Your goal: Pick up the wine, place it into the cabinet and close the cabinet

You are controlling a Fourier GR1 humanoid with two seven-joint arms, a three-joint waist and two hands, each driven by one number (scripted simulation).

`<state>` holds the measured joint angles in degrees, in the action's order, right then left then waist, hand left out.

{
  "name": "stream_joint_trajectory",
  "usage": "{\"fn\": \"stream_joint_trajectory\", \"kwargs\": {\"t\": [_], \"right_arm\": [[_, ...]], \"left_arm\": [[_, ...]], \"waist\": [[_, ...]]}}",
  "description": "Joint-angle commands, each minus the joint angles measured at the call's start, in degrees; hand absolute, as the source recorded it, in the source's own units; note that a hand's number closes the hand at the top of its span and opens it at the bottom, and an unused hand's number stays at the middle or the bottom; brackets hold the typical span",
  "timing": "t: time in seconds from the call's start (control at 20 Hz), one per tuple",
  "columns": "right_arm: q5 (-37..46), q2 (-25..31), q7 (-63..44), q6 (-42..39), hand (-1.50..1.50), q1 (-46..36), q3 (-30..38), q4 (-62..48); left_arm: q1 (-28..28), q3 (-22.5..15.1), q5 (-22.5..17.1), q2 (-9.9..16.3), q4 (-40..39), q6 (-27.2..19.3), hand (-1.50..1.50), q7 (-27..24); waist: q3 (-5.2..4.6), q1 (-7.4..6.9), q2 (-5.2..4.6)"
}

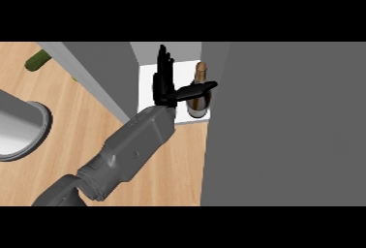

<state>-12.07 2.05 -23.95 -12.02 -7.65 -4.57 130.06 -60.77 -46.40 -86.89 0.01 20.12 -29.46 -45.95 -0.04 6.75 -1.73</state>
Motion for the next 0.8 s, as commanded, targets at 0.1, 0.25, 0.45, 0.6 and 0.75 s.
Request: {"fn": "stream_joint_trajectory", "kwargs": {"t": [0.1,0.25,0.45,0.6,0.75], "right_arm": [[0.31,-0.66,0.65,0.19,-1.5,-0.48,-0.55,-1.64],[0.28,-0.86,-1.59,0.97,-1.5,1.38,-1.81,2.26],[0.3,0.31,0.3,-0.53,-1.5,2.79,-0.26,0.75],[0.65,-0.74,-1.5,1.24,-1.5,0.89,-1.23,0.82],[3.21,-1.17,-0.21,1.69,-1.5,2.1,-1.83,0.58]], "left_arm": [[-0.35,-0.54,-1.42,-0.01,1.59,-0.89,-1.5,-3.25],[2.1,-1.15,-2.03,-0.01,3.53,0.12,-1.5,-6.1],[4.02,-3.56,-3.61,-0.01,8.47,-0.7,-1.5,-6.57],[2.83,-5.02,-4.94,-0.01,10.72,-2.38,-1.5,-4.84],[5.32,-5.94,-3.83,-0.01,10.9,1.5,-1.5,-7.45]], "waist": [[0.01,-0.47,0.05],[-0.01,-1.25,0.53],[0.03,-1.68,0.66],[0.01,-1.89,0.71],[0.01,-3.45,1.02]]}}
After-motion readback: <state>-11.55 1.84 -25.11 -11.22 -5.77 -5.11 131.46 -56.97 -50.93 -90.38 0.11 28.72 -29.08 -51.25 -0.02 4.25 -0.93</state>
